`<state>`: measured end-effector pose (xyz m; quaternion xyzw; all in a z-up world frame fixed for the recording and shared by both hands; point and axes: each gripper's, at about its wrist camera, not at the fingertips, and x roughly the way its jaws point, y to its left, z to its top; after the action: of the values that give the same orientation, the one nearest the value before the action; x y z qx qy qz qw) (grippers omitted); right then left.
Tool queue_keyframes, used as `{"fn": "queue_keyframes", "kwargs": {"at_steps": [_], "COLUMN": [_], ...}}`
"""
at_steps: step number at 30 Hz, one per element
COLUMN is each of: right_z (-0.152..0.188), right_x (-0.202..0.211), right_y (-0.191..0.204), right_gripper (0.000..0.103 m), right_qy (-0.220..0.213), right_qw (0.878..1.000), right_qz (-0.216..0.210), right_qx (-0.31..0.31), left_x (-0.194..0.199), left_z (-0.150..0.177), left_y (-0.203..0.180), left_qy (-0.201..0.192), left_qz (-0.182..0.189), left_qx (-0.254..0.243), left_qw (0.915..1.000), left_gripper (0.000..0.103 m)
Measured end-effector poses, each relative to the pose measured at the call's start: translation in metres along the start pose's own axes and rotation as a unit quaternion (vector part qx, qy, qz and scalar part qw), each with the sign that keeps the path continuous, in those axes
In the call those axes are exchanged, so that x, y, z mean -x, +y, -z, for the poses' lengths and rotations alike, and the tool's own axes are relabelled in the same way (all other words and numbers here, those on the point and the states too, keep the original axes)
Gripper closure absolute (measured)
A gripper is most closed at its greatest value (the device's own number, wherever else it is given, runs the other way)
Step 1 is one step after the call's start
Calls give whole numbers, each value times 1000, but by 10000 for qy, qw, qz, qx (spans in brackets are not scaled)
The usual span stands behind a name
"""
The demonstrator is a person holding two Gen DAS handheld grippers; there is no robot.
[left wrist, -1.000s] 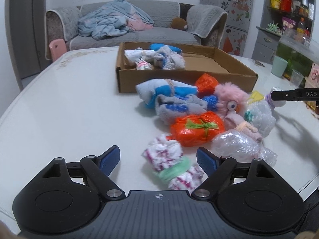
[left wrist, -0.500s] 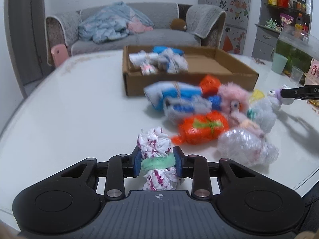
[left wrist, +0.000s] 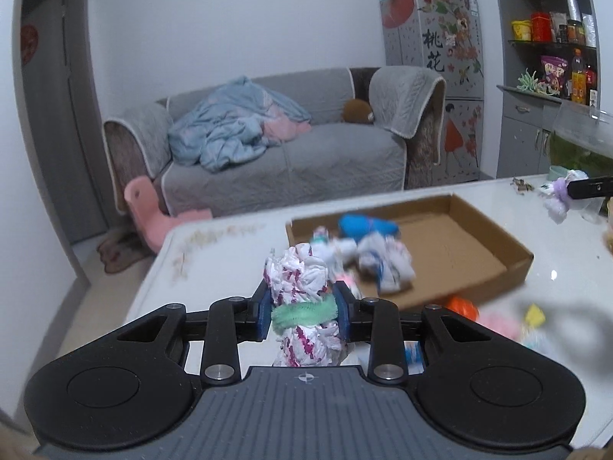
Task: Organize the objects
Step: 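Carry both bundles over the box and lower them inside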
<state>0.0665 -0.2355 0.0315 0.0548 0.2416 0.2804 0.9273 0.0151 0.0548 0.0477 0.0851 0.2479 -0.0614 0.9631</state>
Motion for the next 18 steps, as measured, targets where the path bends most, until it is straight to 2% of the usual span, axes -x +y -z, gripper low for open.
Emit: {"fn": "queue_keyframes", "kwargs": {"at_steps": [3,9,15,18], "right_z": [-11,-27,-25,-20], "right_x": [-16,-66,-117,-139], "right_y": [14,47,58,57], "right_gripper": [63,63,63,63], "right_qy": [75,464,1050,1328], "right_qw": [9996,9960,9895,9860], "right_qz": [-191,-560,-764,-785], "right_qx": [212,521,634,627], "left_x": [-13,-60,-114,-134], "left_z": [-17,-39,-36,-29], "left_y": [-4,-18,-27,-32], "left_qy": [-26,348,906,1120], "left_qz": [108,680,1230,1326], "left_qx": [-176,-392,-493,-583], "left_qw": [9998,9963,9870,9831], "left_gripper": [64,64,64,64]}}
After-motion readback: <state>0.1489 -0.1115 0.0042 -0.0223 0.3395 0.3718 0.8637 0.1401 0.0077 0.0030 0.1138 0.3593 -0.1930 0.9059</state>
